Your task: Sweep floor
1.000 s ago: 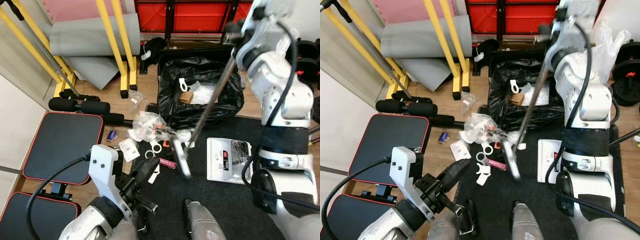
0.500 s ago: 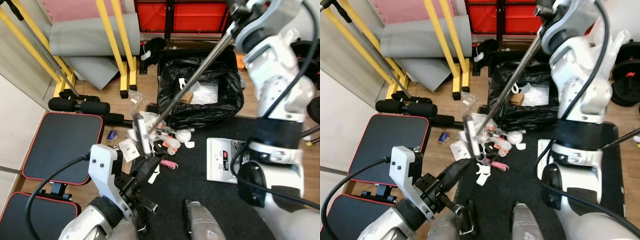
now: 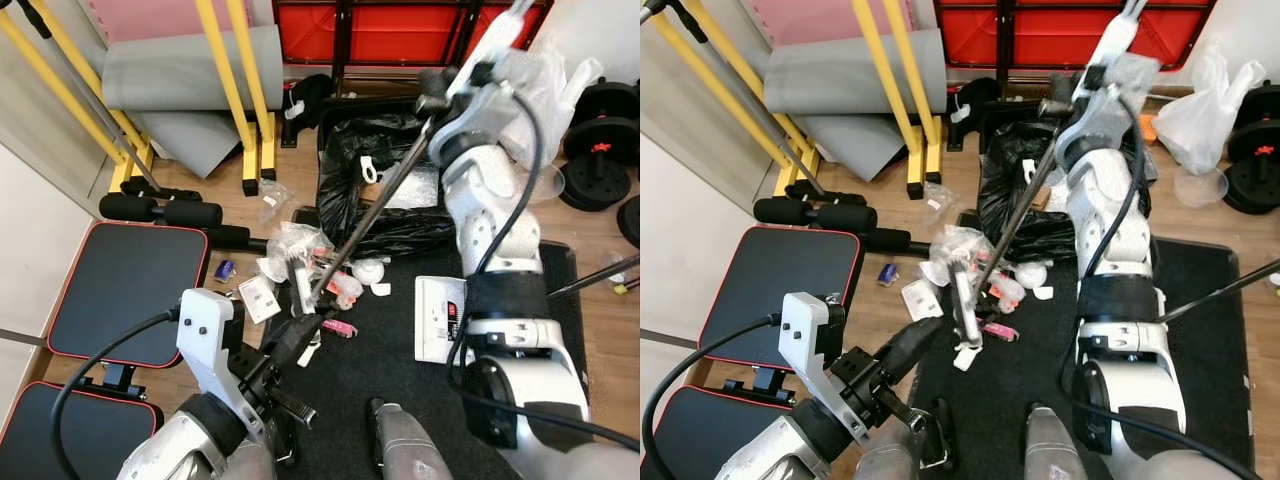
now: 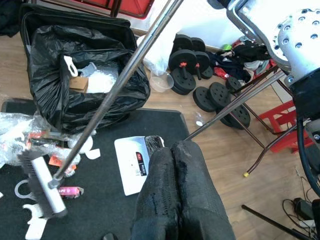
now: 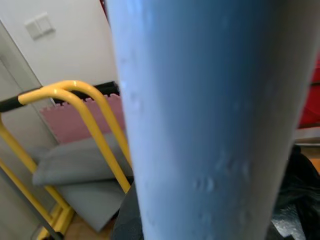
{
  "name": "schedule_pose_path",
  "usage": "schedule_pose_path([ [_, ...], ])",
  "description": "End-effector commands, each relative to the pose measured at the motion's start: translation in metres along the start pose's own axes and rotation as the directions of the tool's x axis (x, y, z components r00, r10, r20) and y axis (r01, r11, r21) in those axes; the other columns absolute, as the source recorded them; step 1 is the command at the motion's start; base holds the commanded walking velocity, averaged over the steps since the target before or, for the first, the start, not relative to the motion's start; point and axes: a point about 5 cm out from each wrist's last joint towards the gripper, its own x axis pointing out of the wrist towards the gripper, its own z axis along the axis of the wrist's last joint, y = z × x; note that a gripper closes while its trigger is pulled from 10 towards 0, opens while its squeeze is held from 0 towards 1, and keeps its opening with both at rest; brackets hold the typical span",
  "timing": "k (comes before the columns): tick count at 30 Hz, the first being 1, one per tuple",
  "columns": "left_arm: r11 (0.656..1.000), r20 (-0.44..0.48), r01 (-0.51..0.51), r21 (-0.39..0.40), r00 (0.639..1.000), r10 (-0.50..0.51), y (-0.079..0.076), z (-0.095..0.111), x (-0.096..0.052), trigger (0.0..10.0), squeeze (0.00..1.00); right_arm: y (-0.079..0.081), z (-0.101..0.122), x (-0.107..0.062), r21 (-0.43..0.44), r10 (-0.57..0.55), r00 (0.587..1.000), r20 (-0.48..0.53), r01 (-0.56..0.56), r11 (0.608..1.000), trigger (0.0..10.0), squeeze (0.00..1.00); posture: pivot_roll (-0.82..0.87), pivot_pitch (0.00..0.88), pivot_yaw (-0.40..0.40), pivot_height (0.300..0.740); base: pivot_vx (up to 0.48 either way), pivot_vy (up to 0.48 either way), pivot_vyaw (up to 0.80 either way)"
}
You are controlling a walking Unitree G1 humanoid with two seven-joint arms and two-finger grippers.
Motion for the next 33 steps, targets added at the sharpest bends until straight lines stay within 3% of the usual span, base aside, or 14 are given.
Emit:
schedule_pose_path([
  [1, 1.000, -0.028, 0.018, -0.008, 0.999, -0.018, 0.000, -0.004, -0.003, 10.0, 0.00, 0.000, 0.008, -0.002, -0.011, 0.003, 0.999, 0.048, -0.002, 1.000, 10.0, 0.00, -0.03, 0.322, 0.054, 0.740, 0.000, 0.000, 0.00],
  [7, 1.000, -0.030, 0.022, -0.010, 0.999, -0.022, 0.001, -0.005, -0.003, 10.0, 0.00, -0.015, 0.022, 0.000, -0.139, -0.037, 0.998, 0.052, 0.044, 0.989, 10.0, 0.00, -0.04, 0.312, 0.051, 0.740, 0.000, 0.000, 0.00],
  [20, 1.000, -0.028, 0.024, -0.010, 0.999, -0.024, 0.003, -0.007, 0.000, 10.0, 0.00, -0.034, 0.037, -0.005, -0.228, -0.099, 0.994, -0.041, 0.087, 0.970, 10.0, 0.00, -0.06, 0.287, 0.050, 0.740, 0.000, 0.000, 0.00],
  [33, 1.000, -0.022, 0.022, -0.008, 1.000, -0.022, 0.004, -0.005, 0.001, 10.0, 0.00, -0.019, 0.071, -0.002, -0.165, -0.043, 0.997, 0.071, 0.054, 0.985, 10.0, 0.00, -0.06, 0.294, 0.053, 0.740, 0.000, 0.000, 0.00],
])
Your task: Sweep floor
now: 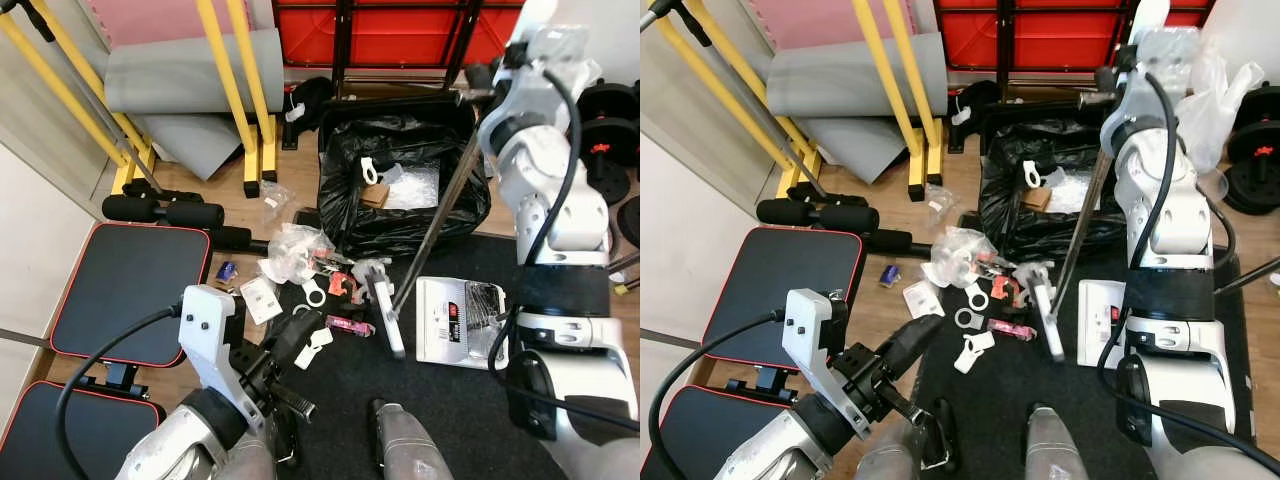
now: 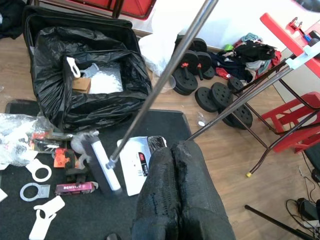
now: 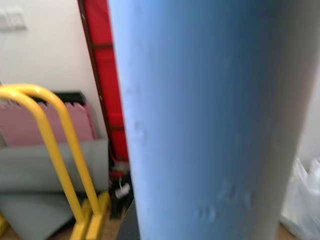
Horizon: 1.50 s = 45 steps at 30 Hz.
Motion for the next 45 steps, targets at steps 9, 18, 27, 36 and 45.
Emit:
schedule_pose_path([
  [9, 0.999, -0.020, 0.030, -0.016, 0.999, -0.030, 0.001, -0.004, -0.003, 10.0, 0.00, 0.012, 0.049, -0.001, 0.126, 0.056, 0.984, 0.169, -0.078, 0.989, 10.0, 0.00, -0.07, 0.298, 0.060, 0.740, 0.000, 0.000, 0.00],
  [18, 0.999, -0.016, 0.030, -0.018, 0.999, -0.030, 0.001, -0.004, -0.002, 10.0, 0.00, 0.031, 0.019, 0.000, 0.416, 0.110, 0.989, 0.100, -0.142, 0.898, 10.0, 0.00, -0.06, 0.299, 0.054, 0.740, 0.000, 0.000, 0.00],
  [27, 0.999, -0.015, 0.028, -0.020, 0.999, -0.028, 0.000, -0.003, -0.003, 10.0, 0.00, 0.044, -0.026, -0.006, 0.398, 0.130, 0.991, 0.031, -0.131, 0.908, 10.0, 0.00, -0.05, 0.309, 0.056, 0.740, 0.000, 0.000, 0.00],
  [36, 0.999, -0.018, 0.030, -0.022, 0.999, -0.030, -0.002, -0.002, -0.005, 10.0, 0.00, 0.043, -0.038, -0.009, 0.339, 0.119, 0.992, 0.045, -0.128, 0.932, 10.0, 0.00, -0.04, 0.321, 0.062, 0.740, 0.000, 0.000, 0.00],
  [45, 0.999, -0.025, 0.029, -0.023, 0.999, -0.030, -0.002, -0.002, -0.006, 10.0, 0.00, 0.030, -0.041, -0.008, 0.170, 0.091, 0.992, 0.082, -0.104, 0.980, 10.0, 0.00, -0.03, 0.325, 0.066, 0.740, 0.000, 0.000, 0.00],
])
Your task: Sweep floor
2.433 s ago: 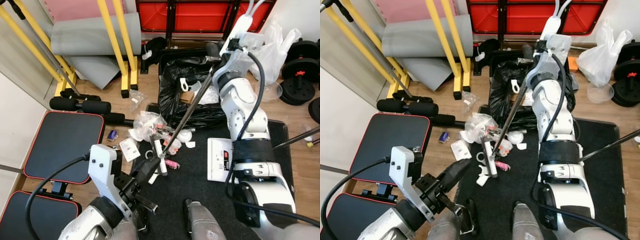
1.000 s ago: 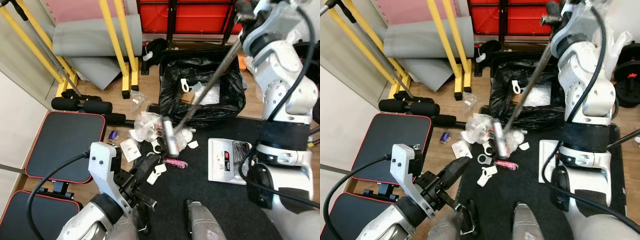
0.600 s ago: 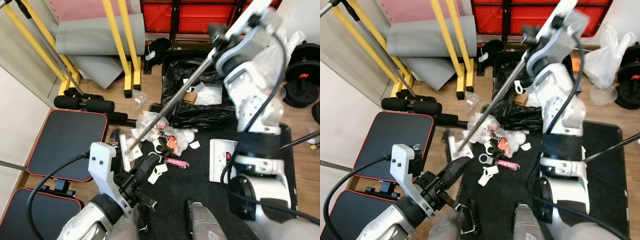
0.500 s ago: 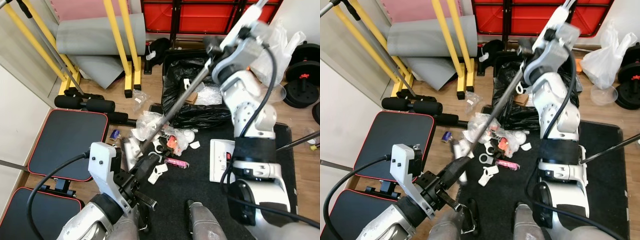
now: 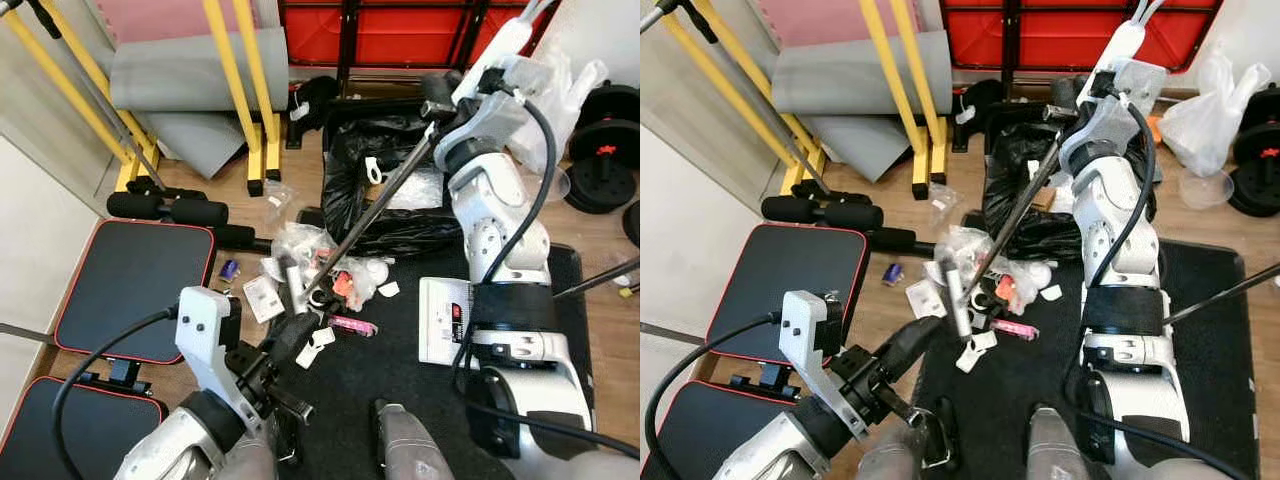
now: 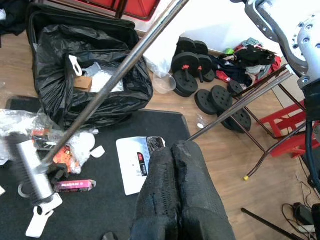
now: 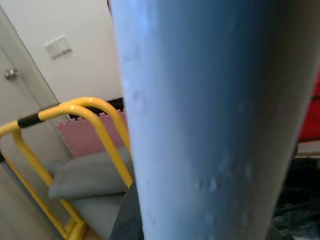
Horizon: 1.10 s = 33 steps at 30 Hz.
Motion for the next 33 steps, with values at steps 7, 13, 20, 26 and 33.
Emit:
schedule_pose_path([
  [7, 1.000, -0.028, 0.026, 0.002, 0.999, -0.026, -0.003, -0.002, -0.004, 10.0, 0.00, -0.004, -0.011, -0.006, -0.102, 0.004, 1.000, 0.013, -0.003, 0.995, 10.0, 0.00, -0.02, 0.324, 0.066, 0.740, 0.000, 0.000, 0.00],
  [13, 1.000, -0.030, 0.027, 0.000, 0.999, -0.027, -0.003, -0.003, -0.004, 10.0, 0.00, -0.004, -0.013, -0.007, -0.134, 0.022, 1.000, 0.013, -0.020, 0.991, 10.0, 0.00, -0.03, 0.318, 0.062, 0.740, 0.000, 0.000, 0.00],
  [20, 0.999, -0.030, 0.031, -0.006, 0.999, -0.031, -0.004, -0.004, -0.005, 10.0, 0.00, -0.002, -0.004, -0.006, -0.164, 0.071, 0.997, 0.022, -0.067, 0.984, 10.0, 0.00, -0.04, 0.305, 0.059, 0.740, 0.000, 0.000, 0.00],
  [26, 0.999, -0.029, 0.034, -0.006, 0.999, -0.034, -0.003, -0.005, -0.003, 10.0, 0.00, 0.013, 0.014, -0.007, 0.036, 0.187, 0.977, 0.104, -0.192, 0.981, 10.0, 0.00, -0.04, 0.293, 0.058, 0.740, 0.000, 0.000, 0.00],
  [33, 1.000, -0.021, 0.032, 0.000, 0.999, -0.032, 0.001, -0.005, 0.001, 10.0, 0.00, 0.027, 0.026, -0.012, 0.244, 0.297, 0.952, 0.081, -0.308, 0.920, 10.0, 0.00, -0.07, 0.283, 0.050, 0.740, 0.000, 0.000, 0.00],
])
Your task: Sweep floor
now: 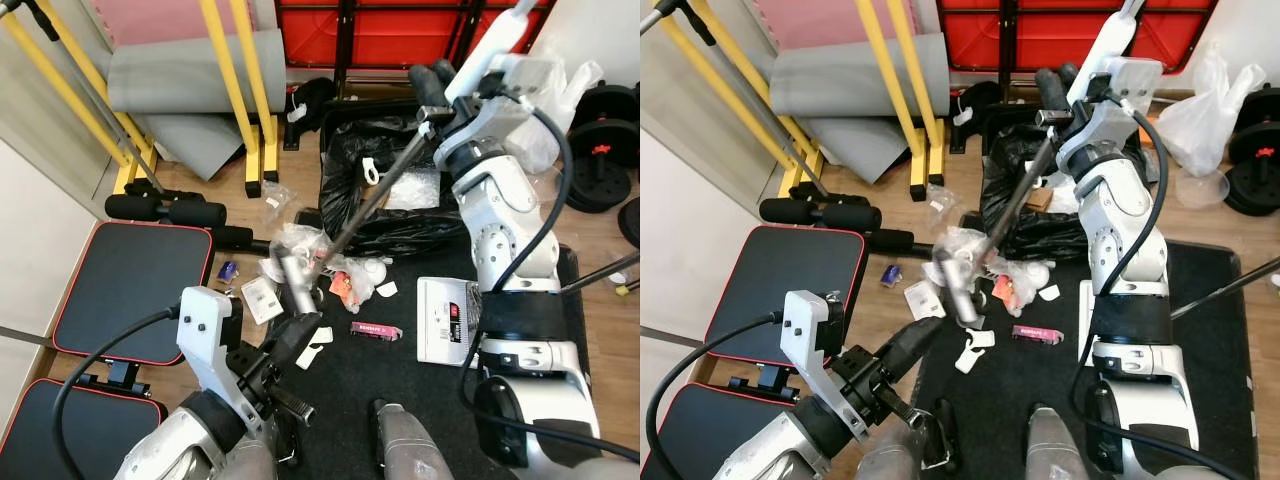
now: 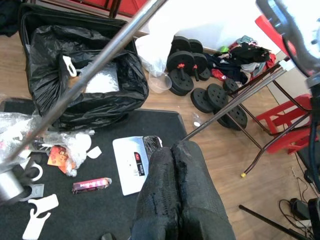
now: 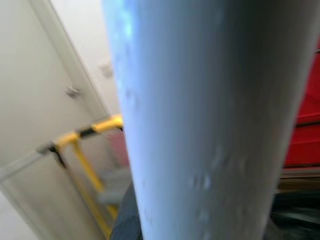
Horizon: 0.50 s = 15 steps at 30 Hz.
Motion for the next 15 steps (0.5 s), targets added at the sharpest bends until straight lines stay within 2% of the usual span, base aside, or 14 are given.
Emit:
schedule_pose_path([
  [1, 1.000, -0.021, 0.016, -0.004, 1.000, -0.016, 0.002, -0.006, -0.001, 10.0, 0.00, 0.015, 0.006, -0.001, 0.131, 0.095, 0.995, -0.008, -0.093, 0.987, 10.0, 0.00, -0.07, 0.279, 0.051, 0.740, 0.000, 0.000, 0.00],
  [6, 1.000, -0.017, 0.015, 0.002, 1.000, -0.015, 0.005, -0.006, 0.002, 10.0, 0.00, 0.022, 0.005, -0.010, 0.188, 0.161, 0.986, -0.052, -0.148, 0.971, 10.0, 0.00, -0.08, 0.270, 0.051, 0.740, 0.000, 0.000, 0.00],
  [15, 0.999, -0.004, -0.031, 0.013, 1.000, 0.031, 0.015, -0.002, 0.004, 10.0, 0.00, 0.033, 0.010, -0.021, 0.144, 0.275, 0.953, -0.126, -0.256, 0.956, 10.0, 0.00, -0.10, 0.242, 0.051, 0.740, 0.000, 0.000, 0.00],
])
